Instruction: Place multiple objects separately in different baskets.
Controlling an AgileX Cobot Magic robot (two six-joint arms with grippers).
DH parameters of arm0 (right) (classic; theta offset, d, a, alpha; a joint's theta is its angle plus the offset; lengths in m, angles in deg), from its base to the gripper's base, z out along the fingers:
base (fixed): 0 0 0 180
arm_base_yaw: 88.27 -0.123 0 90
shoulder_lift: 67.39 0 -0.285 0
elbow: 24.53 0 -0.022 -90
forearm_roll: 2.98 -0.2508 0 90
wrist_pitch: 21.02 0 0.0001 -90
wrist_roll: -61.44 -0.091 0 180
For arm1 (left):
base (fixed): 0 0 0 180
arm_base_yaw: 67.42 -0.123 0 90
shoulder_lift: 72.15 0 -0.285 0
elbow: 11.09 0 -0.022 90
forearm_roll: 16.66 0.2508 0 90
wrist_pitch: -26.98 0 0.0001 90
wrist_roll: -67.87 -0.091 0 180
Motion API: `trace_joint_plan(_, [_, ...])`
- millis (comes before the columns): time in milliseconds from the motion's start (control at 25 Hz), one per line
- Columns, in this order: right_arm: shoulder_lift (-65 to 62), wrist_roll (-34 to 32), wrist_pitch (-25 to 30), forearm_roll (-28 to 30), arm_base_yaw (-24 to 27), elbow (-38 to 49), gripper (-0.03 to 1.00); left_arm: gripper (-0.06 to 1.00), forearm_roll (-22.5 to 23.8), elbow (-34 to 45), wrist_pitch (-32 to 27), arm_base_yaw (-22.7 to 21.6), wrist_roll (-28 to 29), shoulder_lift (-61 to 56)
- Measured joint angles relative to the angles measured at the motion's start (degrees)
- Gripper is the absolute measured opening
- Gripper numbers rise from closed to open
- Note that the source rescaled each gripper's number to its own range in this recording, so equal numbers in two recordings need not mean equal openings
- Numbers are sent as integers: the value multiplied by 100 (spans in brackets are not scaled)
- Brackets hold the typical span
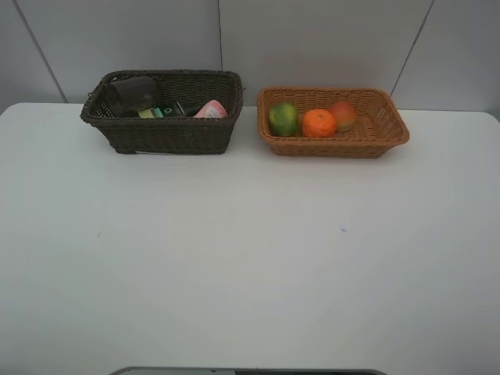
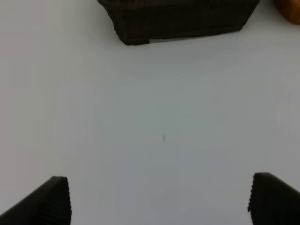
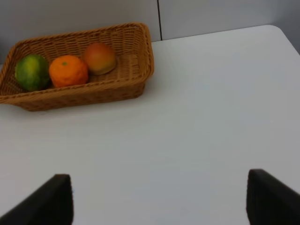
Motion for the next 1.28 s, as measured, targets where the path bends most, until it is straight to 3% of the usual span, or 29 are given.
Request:
trace_joint_plan(440, [0,0,0,0,0,0,47,96,-126,0,0,-529,0,-82])
trace_joint_plan(1280, [0,0,0,0,0,0,47,96,-276,0,0,-567,0,-82])
